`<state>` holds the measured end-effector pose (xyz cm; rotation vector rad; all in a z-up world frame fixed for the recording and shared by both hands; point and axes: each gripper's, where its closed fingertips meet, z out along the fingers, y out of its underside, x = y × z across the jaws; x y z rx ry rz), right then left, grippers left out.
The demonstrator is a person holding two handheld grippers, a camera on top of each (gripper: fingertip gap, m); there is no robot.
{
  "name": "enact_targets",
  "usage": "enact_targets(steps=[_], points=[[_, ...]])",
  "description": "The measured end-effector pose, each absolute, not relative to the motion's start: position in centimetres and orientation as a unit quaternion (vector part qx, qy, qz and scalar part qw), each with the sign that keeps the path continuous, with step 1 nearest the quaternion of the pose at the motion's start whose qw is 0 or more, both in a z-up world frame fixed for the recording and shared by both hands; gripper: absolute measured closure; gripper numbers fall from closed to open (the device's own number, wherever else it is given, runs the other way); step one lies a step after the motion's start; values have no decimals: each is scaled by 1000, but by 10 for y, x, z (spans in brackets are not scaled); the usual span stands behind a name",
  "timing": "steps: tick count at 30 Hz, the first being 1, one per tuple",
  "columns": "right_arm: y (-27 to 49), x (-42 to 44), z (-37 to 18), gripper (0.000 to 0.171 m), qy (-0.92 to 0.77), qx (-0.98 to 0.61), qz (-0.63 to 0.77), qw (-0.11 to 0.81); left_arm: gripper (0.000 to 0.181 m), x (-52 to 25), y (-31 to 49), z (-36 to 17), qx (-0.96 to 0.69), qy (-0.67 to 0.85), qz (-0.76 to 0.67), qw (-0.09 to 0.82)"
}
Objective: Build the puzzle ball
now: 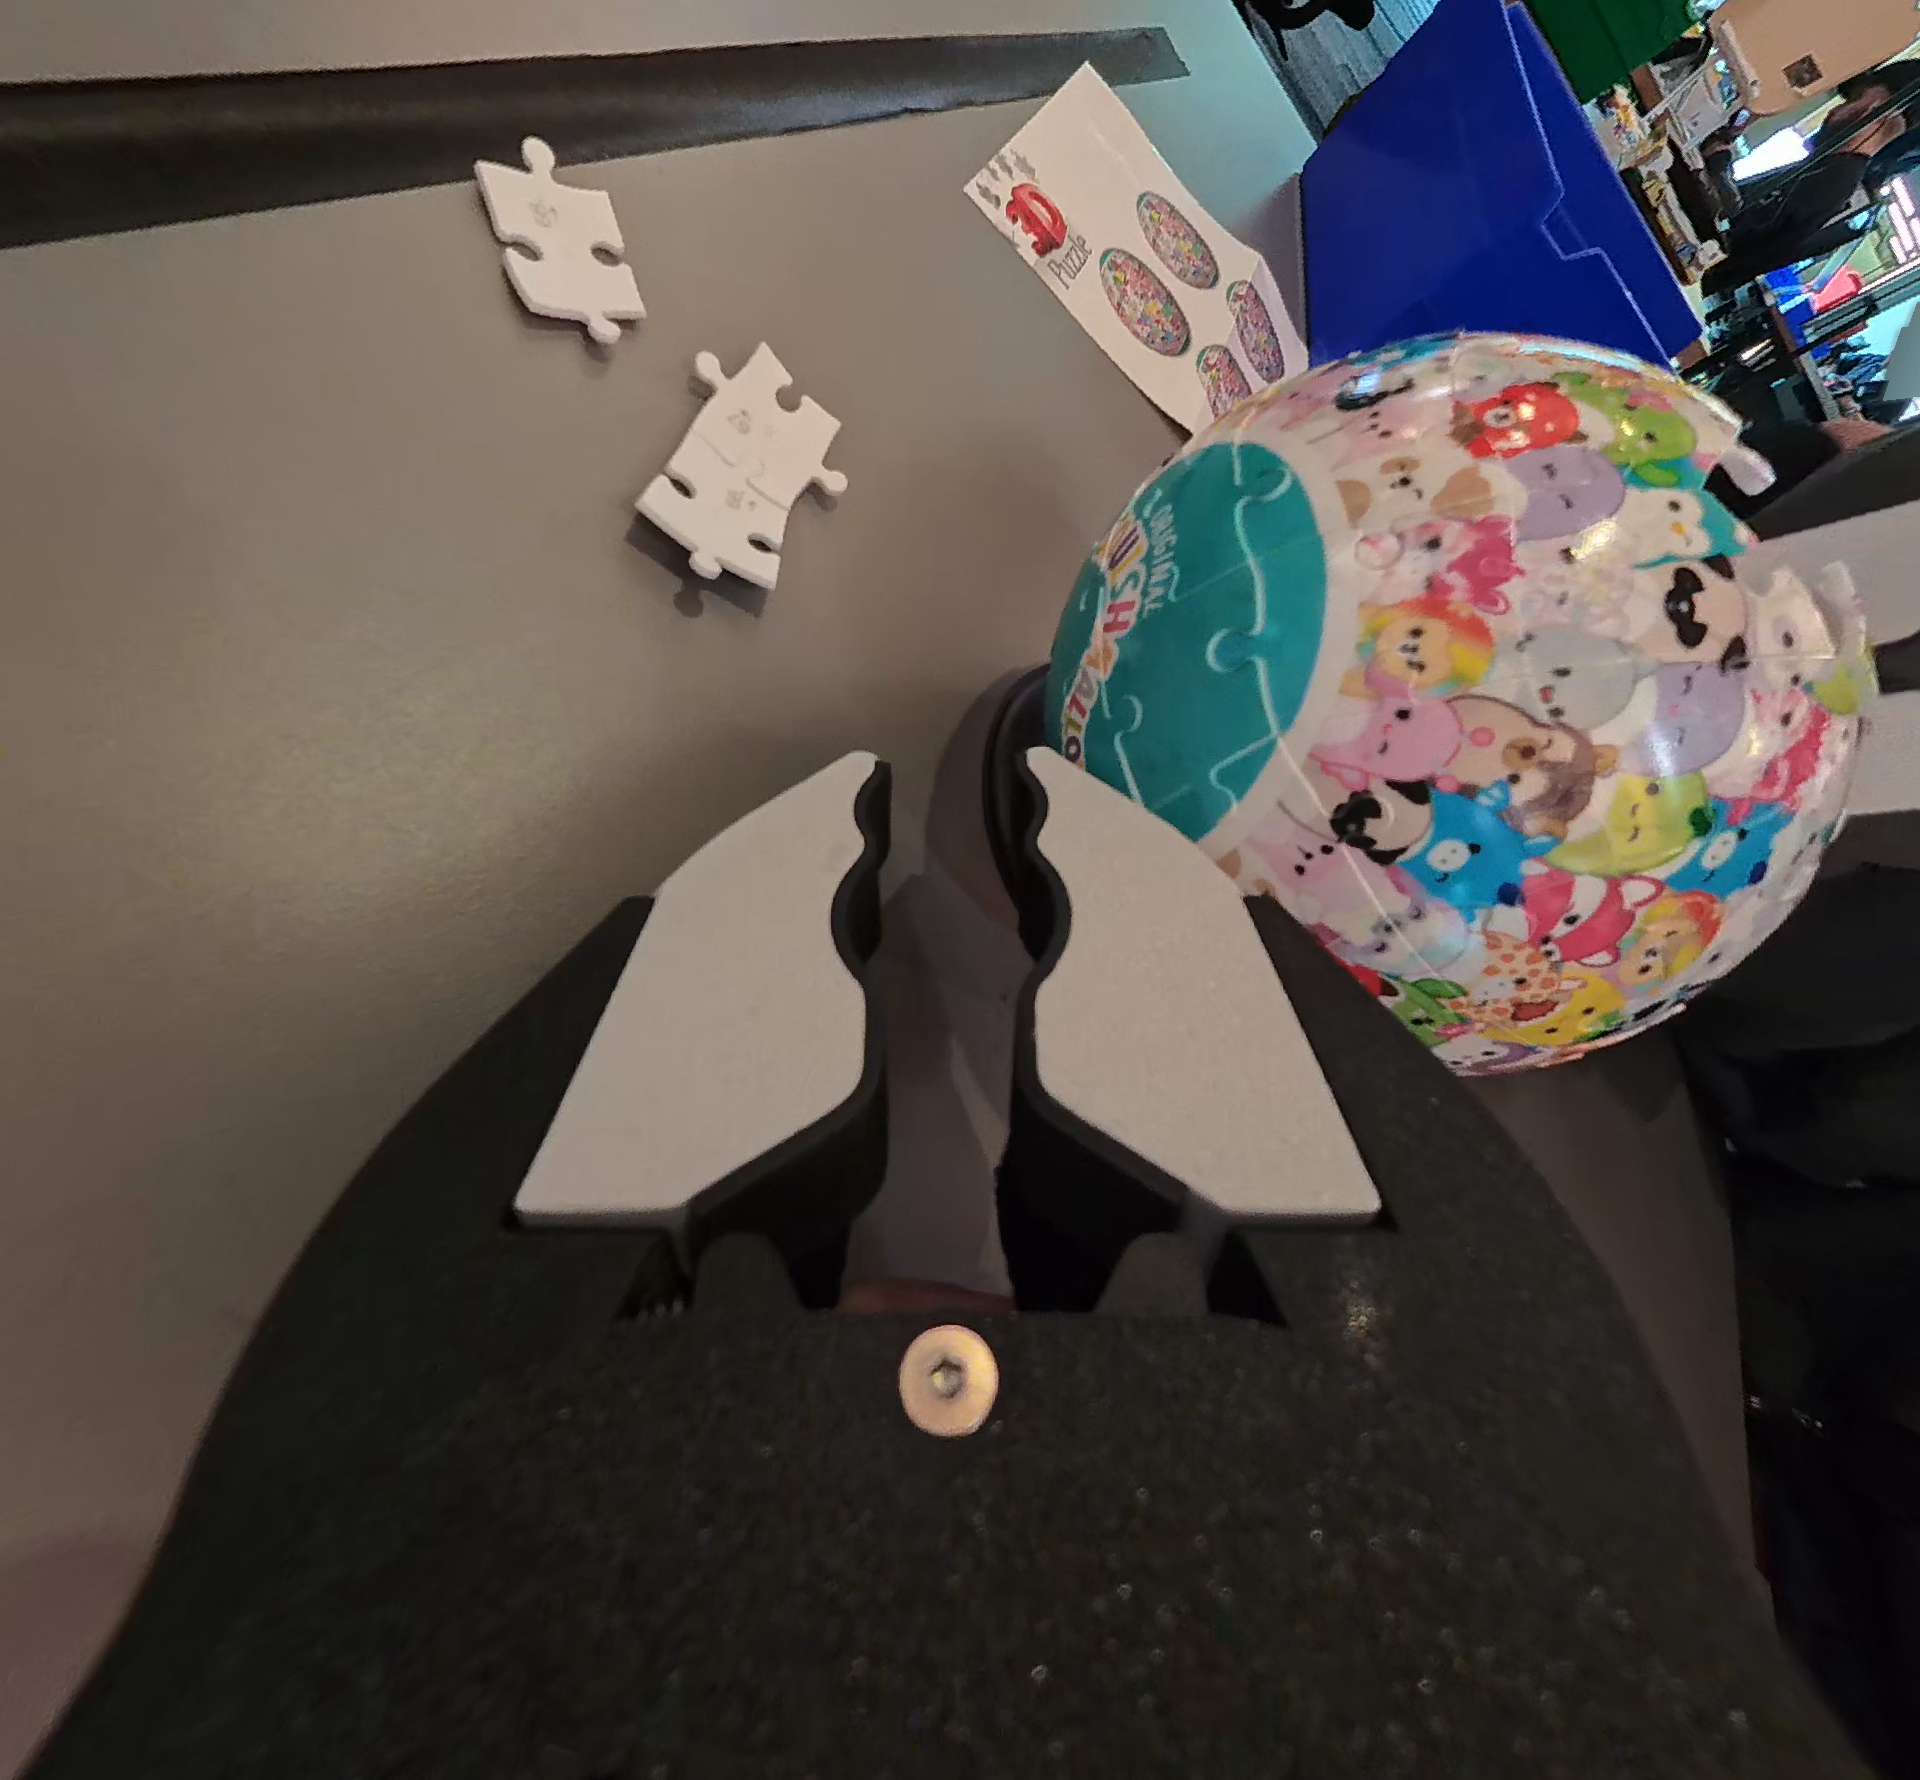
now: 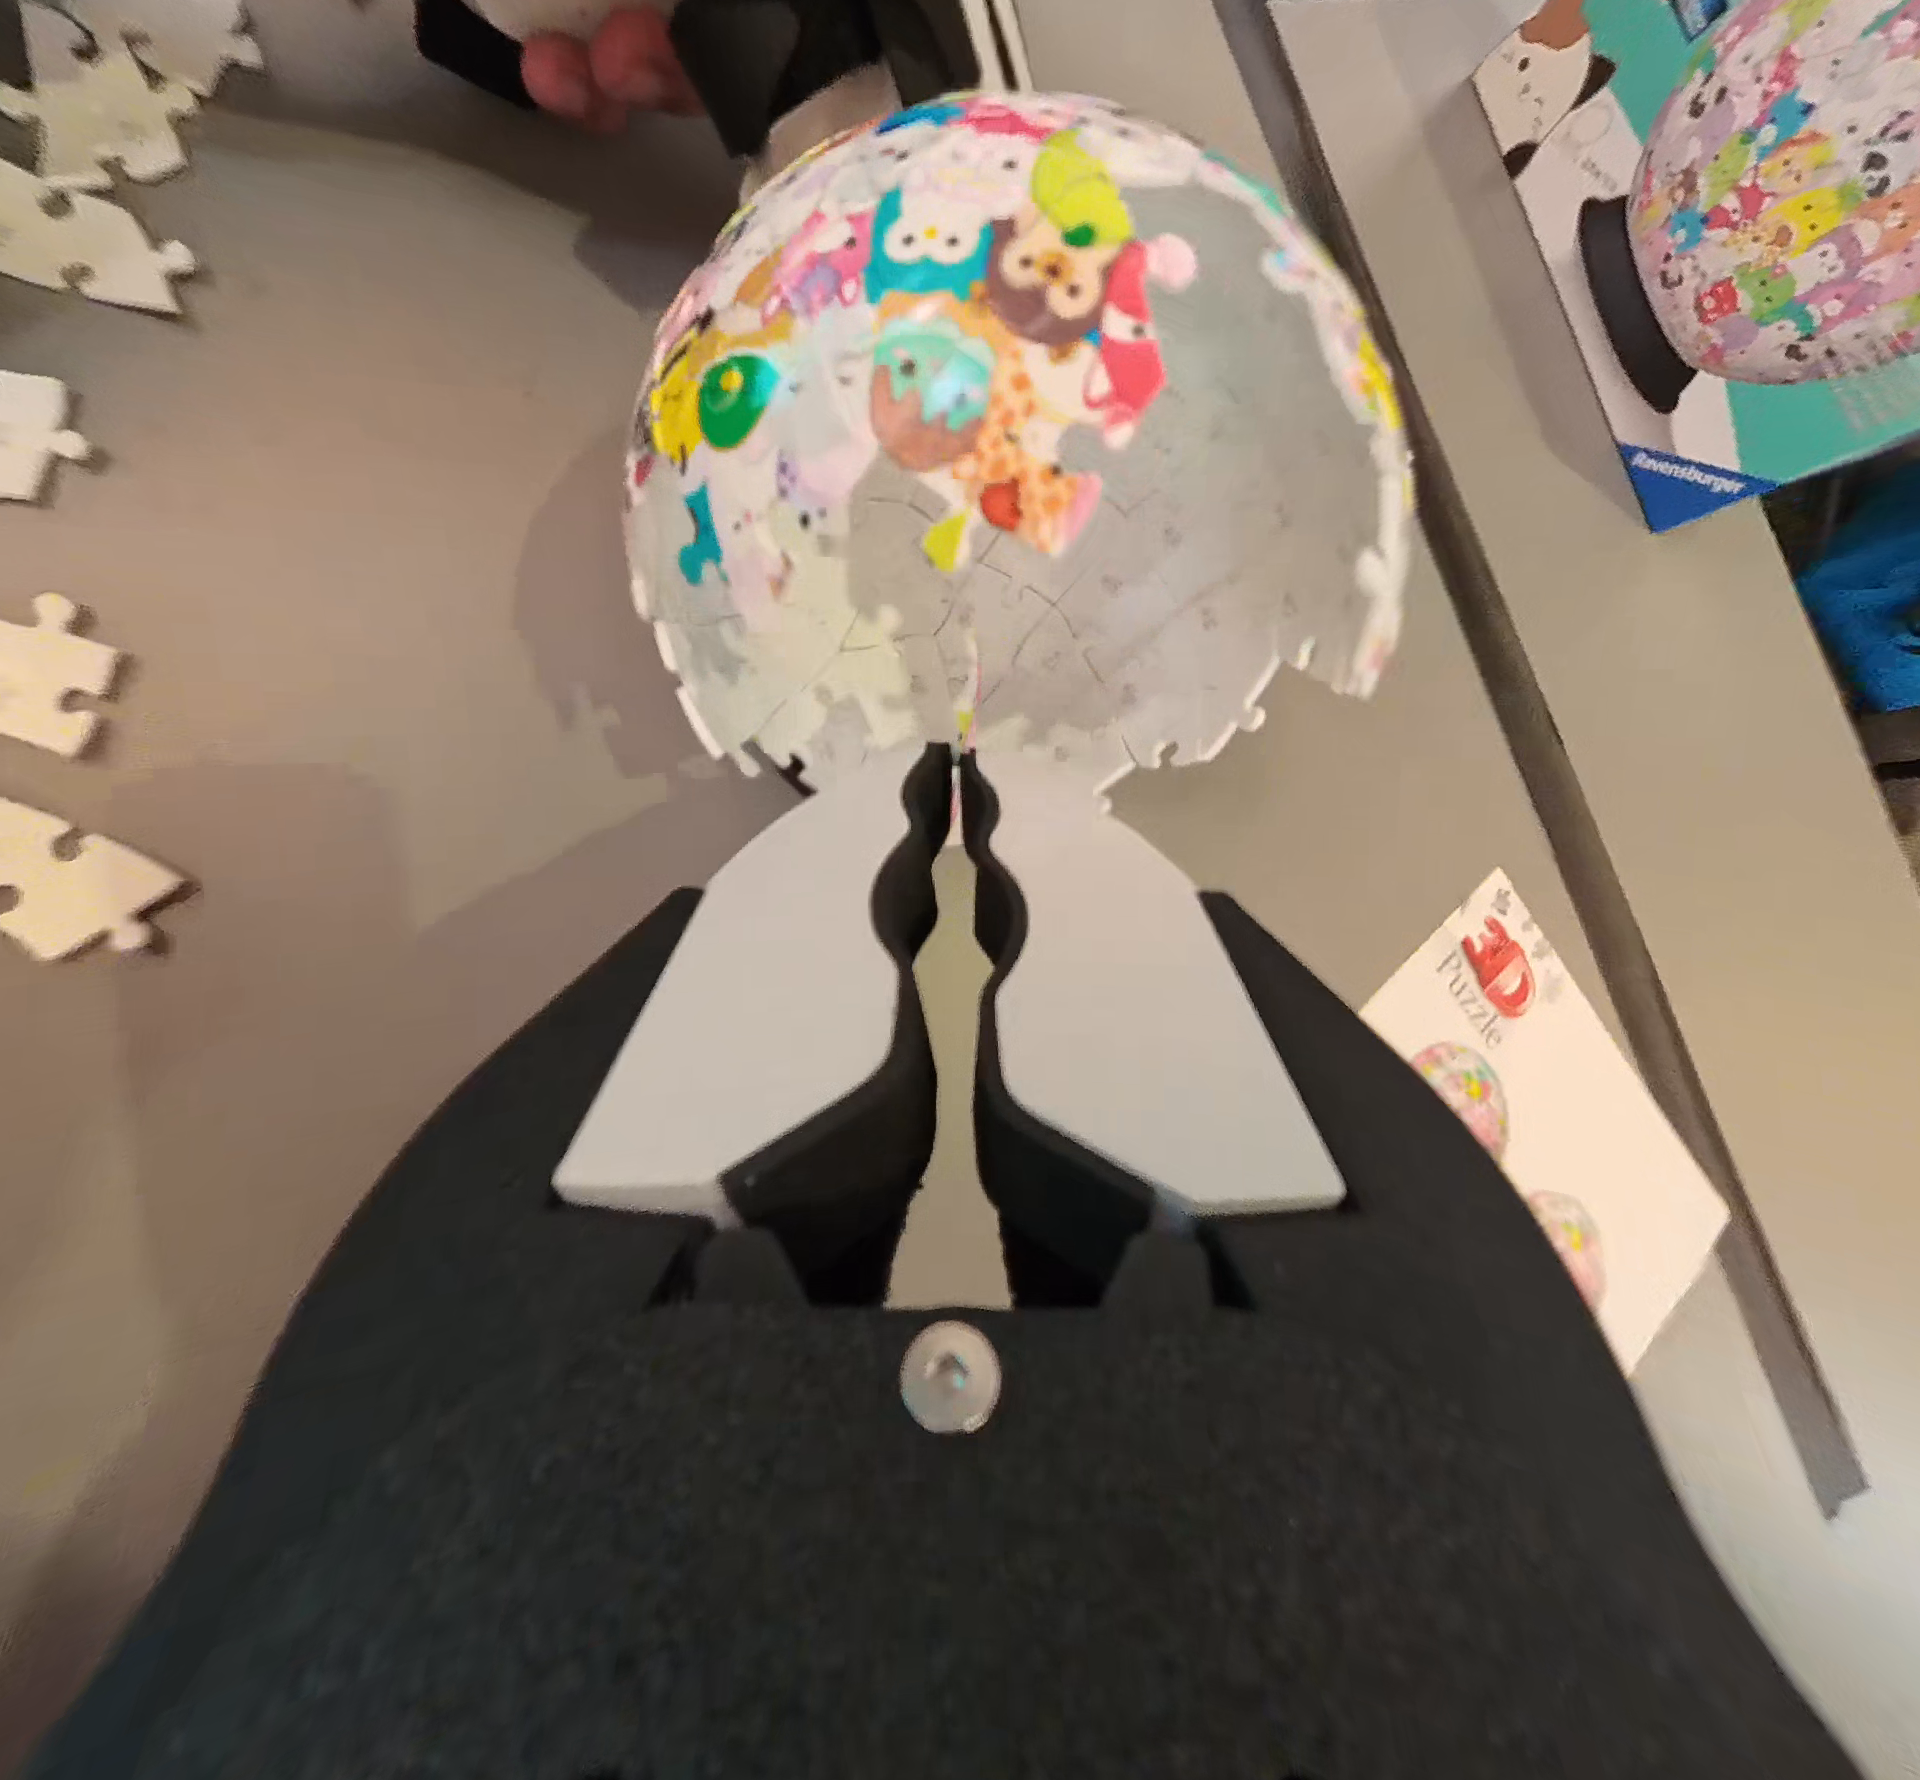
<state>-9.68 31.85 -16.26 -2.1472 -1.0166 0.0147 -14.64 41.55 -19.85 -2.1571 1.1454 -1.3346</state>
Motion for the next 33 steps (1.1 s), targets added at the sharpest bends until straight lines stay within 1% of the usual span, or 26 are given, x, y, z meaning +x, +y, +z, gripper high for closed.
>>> enact_targets(steps=[5,7,10,12,14,16,17,18,22,24,25,27,31,32,33], points=[[292,-83,-147,170,-335,-848,93,400,156,-156,424,-194,-768,401,-459,197],[278,-80,-146,170,-306,-851,143,401,152,-166,430,-185,-771,394,-454,210],[255,-78,-157,170,-261,-862,228,369,145,-180,435,-150,-757,387,-461,255],[245,-76,-167,170,-240,-866,260,353,139,-185,429,-126,-738,395,-469,283],[241,-69,-176,169,-227,-872,262,345,125,-185,418,-106,-716,410,-472,311],[236,-67,-183,169,-214,-876,281,327,122,-182,407,-94,-701,421,-466,337],[234,-67,-188,169,-211,-878,288,318,113,-181,400,-92,-697,427,-462,344],[235,-64,-191,169,-206,-881,288,315,108,-180,392,-91,-691,439,-460,345],[242,-48,-213,168,-204,-899,246,299,105,-177,358,-89,-665,478,-459,344],[249,-40,-219,155,-211,-905,218,300,109,-175,341,-90,-657,499,-456,334],[254,-36,-218,149,-219,-905,199,305,110,-172,334,-91,-655,509,-449,332],[272,-30,-201,145,-249,-890,153,351,110,-168,325,-94,-654,526,-420,345],[317,-53,-131,142,-361,-778,110,502,110,-160,315,-93,-652,538,-373,383],[325,-58,-126,136,-389,-758,95,515,109,-158,316,-93,-655,534,-362,393],[334,-61,-129,125,-412,-748,78,514,106,-156,317,-93,-660,528,-352,401]])
